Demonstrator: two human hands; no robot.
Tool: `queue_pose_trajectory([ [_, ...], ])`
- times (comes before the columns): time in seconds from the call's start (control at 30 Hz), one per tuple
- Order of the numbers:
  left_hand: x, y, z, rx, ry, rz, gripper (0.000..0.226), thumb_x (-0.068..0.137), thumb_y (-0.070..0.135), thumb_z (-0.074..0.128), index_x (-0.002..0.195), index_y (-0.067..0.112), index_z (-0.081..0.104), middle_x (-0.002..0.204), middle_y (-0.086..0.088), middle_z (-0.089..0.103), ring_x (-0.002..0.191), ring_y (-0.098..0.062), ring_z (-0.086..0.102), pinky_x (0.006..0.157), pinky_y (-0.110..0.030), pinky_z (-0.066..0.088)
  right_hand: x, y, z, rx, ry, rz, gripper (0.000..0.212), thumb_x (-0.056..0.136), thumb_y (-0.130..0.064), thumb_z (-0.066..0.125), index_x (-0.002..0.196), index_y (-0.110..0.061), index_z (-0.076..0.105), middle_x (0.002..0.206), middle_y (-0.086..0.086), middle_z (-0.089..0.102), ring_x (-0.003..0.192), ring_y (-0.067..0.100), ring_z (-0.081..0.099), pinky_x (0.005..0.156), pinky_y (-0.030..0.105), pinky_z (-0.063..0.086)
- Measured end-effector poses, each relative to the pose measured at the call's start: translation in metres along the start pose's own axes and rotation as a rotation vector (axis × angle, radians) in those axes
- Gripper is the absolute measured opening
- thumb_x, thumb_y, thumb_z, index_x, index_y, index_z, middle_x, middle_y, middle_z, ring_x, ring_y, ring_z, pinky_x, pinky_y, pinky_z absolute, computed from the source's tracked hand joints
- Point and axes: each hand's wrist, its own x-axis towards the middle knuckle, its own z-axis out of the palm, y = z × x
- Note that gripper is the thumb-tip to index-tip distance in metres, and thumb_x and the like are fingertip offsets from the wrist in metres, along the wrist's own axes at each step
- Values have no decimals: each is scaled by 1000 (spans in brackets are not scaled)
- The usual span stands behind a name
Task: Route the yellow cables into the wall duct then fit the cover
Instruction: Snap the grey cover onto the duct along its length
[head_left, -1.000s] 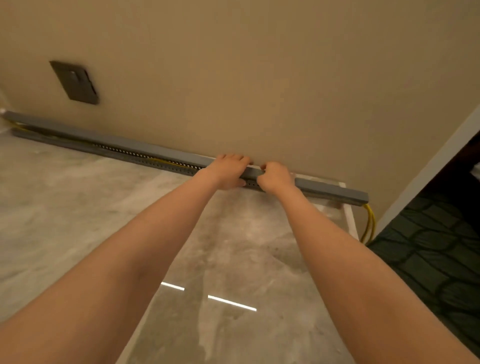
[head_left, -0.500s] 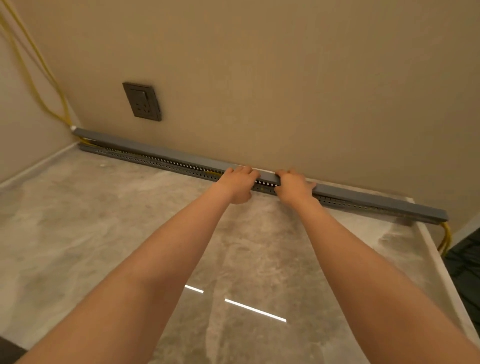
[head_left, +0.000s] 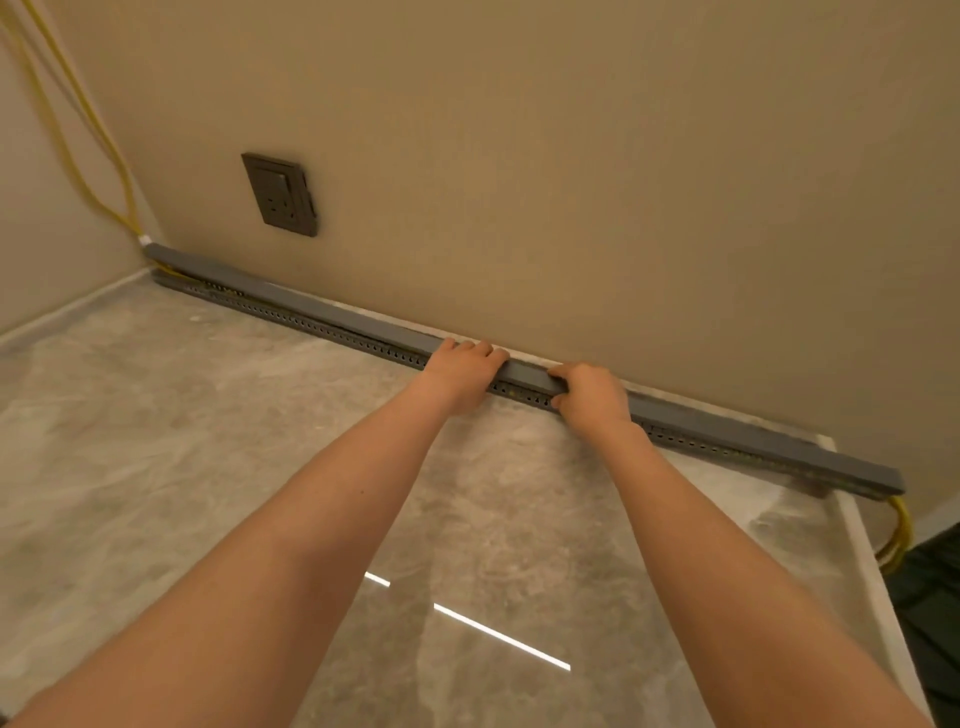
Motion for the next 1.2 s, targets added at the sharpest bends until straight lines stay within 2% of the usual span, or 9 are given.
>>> queue_pose_trajectory([
  [0.2, 9, -32, 9, 51, -34, -26, 47, 97, 11, 38, 143, 17, 33, 140, -9, 47, 129, -28, 47, 106, -41, 32, 11, -2, -1, 33, -62, 57, 37, 86, -2, 56, 120, -14, 65, 116, 13, 69, 107, 32, 62, 88, 40, 54],
  [0.37, 17, -65, 15, 32, -38, -59, 32, 96, 11, 43, 126, 12, 52, 125, -10, 60, 117, -30, 57, 99, -38, 39, 20, -24, -5, -81, -95, 172, 19, 88, 1, 53, 101, -6, 65, 96, 19, 61, 95, 34, 62, 71, 34, 44],
  [0.47, 20, -74, 13, -36, -58, -37, 29, 92, 12, 51, 120, 10, 58, 120, -15, 64, 111, -34, 60, 90, -38, 47, 26, -43, -2, -153, -150, 183, 23, 89, -4, 55, 110, -2, 62, 106, 18, 62, 103, 33, 61, 73, 33, 44],
  [0.57, 24, -81, 17, -85, -71, 20, 32, 92, 12, 52, 122, 9, 58, 121, -17, 64, 111, -34, 61, 89, -39, 48, 39, -76, 14, -112, -179, 132, 28, 87, -12, 56, 115, -6, 60, 109, 14, 64, 100, 32, 61, 75, 33, 46],
  [0.7, 26, -88, 21, -104, -57, 91, 31, 95, 8, 44, 121, 5, 59, 126, -17, 62, 117, -32, 58, 95, -38, 43, 62, -133, 37, 43, -93, 88, 25, 91, -12, 52, 112, -5, 64, 117, 18, 66, 109, 34, 62, 84, 36, 50],
  [0.83, 25, -95, 27, -137, -15, 170, 28, 94, 3, 42, 116, 1, 59, 121, -17, 62, 113, -33, 59, 91, -37, 44, 77, -140, 38, 107, -60, 150, 22, 83, -14, 64, 98, 1, 69, 99, 24, 68, 93, 36, 64, 77, 37, 50],
  [0.9, 27, -103, 30, -218, -49, 220, 27, 93, 7, 47, 118, 4, 57, 118, -17, 63, 110, -33, 59, 88, -38, 44, 77, -136, 38, 85, -80, 146, 23, 81, -14, 64, 98, 0, 71, 94, 23, 68, 84, 33, 60, 73, 35, 48],
  [1.07, 29, -144, 34, -345, -137, 256, 32, 94, 15, 52, 125, 5, 50, 123, -19, 58, 113, -33, 55, 93, -38, 43, 82, -141, 41, -74, -84, 149, 21, 84, -9, 61, 102, -3, 70, 103, 22, 69, 82, 30, 55, 77, 34, 50],
  [1.2, 27, -192, 41, -283, -173, 209, 33, 92, 15, 55, 124, 6, 54, 122, -17, 60, 113, -33, 57, 93, -38, 45, 85, -146, 37, -141, -124, 155, 21, 85, -6, 60, 103, -2, 70, 87, 16, 62, 79, 28, 53, 72, 31, 47],
])
